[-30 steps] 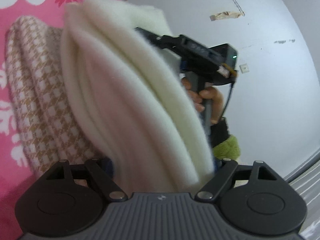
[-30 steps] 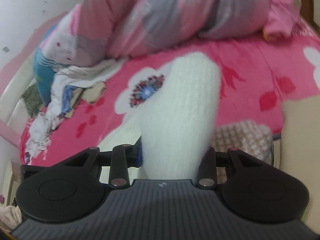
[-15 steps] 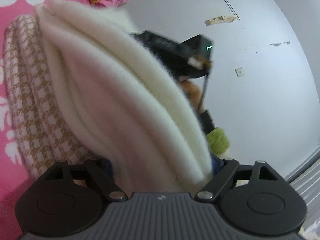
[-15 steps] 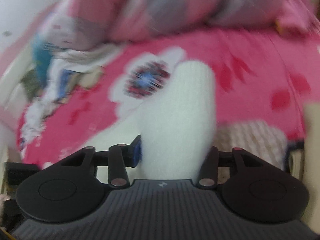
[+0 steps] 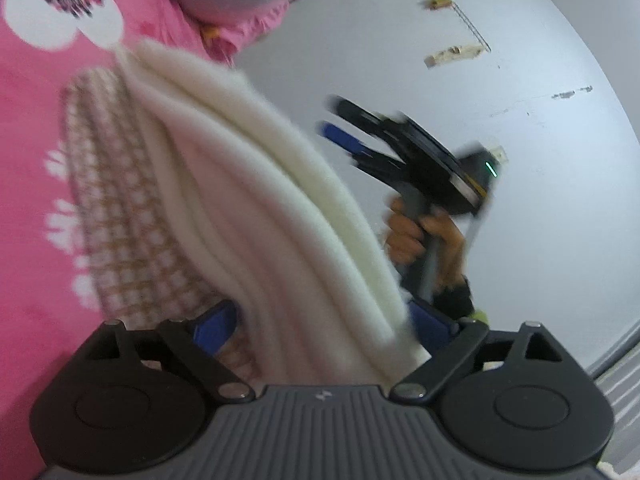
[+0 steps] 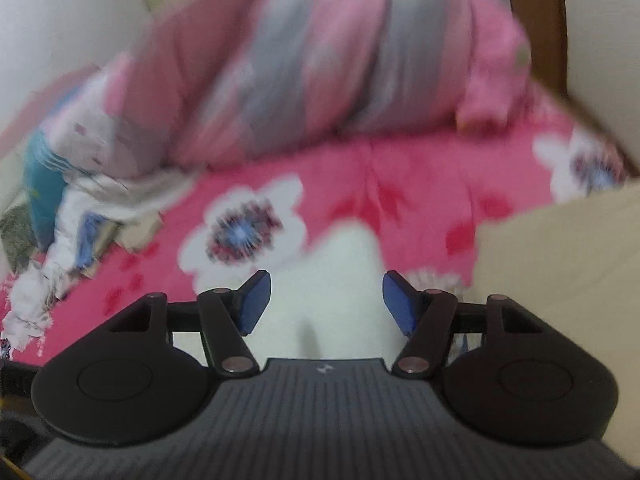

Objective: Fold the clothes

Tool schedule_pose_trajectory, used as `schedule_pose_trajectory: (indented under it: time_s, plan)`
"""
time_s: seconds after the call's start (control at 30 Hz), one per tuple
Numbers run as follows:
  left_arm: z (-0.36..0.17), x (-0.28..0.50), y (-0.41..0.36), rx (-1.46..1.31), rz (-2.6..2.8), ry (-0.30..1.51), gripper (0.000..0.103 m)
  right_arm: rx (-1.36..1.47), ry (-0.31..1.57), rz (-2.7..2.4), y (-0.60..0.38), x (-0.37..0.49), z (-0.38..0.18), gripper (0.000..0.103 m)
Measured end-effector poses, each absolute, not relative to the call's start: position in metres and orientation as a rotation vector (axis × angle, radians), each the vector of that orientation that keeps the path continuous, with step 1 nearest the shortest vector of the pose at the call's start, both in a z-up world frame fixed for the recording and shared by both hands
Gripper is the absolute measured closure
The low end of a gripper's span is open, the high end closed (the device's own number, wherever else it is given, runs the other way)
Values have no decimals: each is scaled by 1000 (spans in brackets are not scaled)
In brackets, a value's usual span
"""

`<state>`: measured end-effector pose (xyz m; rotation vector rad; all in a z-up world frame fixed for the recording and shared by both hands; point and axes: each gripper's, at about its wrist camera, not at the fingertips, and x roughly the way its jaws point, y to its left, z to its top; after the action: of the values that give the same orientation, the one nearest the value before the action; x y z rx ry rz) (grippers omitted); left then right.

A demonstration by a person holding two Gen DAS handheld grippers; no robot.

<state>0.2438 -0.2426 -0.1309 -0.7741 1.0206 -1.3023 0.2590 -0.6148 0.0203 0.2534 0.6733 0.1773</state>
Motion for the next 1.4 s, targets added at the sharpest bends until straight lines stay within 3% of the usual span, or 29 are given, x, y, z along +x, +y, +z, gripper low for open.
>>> schedule_pose_trajectory:
  time_s: [0.17,0.4,0.73,0.9,0.93,1.07,1.4]
  plan:
    - [-98,257,-198,-738,-1203,877,10,163,543,150,-598,195,48,64]
    - [-20,263,-274,-498,-1220,768,11,53,514,144,-568,149,43,77]
    - [-39,242,-309,-229,-1175,764,13,71,566,113,-551,114,-17,80]
    - [-51,231,-310,-155,-1143,770,12,268,495,102,-564,96,-48,79]
    - [-57,233,-311,-159,-1140,799,7,282,485,98,-565,94,-51,79]
    - [-87,252,-308,-335,-1163,958,6,271,456,84,-560,90,-56,79]
    - [-70,243,-301,-364,-1141,944,9,338,435,69,-567,87,-54,79]
